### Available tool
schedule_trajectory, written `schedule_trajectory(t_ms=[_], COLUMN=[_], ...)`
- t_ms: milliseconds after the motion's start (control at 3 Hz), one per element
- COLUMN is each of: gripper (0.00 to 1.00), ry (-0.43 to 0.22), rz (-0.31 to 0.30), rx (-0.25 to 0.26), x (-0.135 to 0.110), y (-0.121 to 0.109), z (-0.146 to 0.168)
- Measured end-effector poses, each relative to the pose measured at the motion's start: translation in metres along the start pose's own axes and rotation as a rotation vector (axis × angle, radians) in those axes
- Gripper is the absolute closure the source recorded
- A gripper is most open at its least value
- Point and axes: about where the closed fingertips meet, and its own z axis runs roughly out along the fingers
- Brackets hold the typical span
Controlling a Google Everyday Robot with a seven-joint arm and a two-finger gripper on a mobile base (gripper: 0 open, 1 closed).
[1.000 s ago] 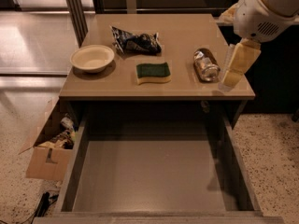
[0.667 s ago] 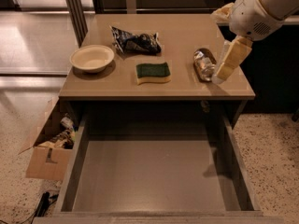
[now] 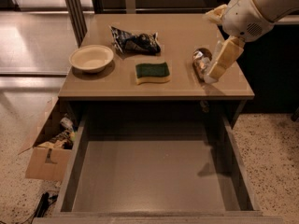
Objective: Place sponge into top drawer
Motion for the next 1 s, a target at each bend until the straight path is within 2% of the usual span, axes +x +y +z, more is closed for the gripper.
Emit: schedule_trajectory(t_ms=[333, 667, 1000], gripper=[0.0, 0.0, 0.0], ry=[-0.001, -0.015, -0.016], rz=[-0.003, 0.054, 0.147], rx=[-0.003, -0.049, -0.101], x=[-0.009, -0.012, -0.003], y=[-0.004, -0.007, -0.013], z=[0.022, 0.072, 0.12])
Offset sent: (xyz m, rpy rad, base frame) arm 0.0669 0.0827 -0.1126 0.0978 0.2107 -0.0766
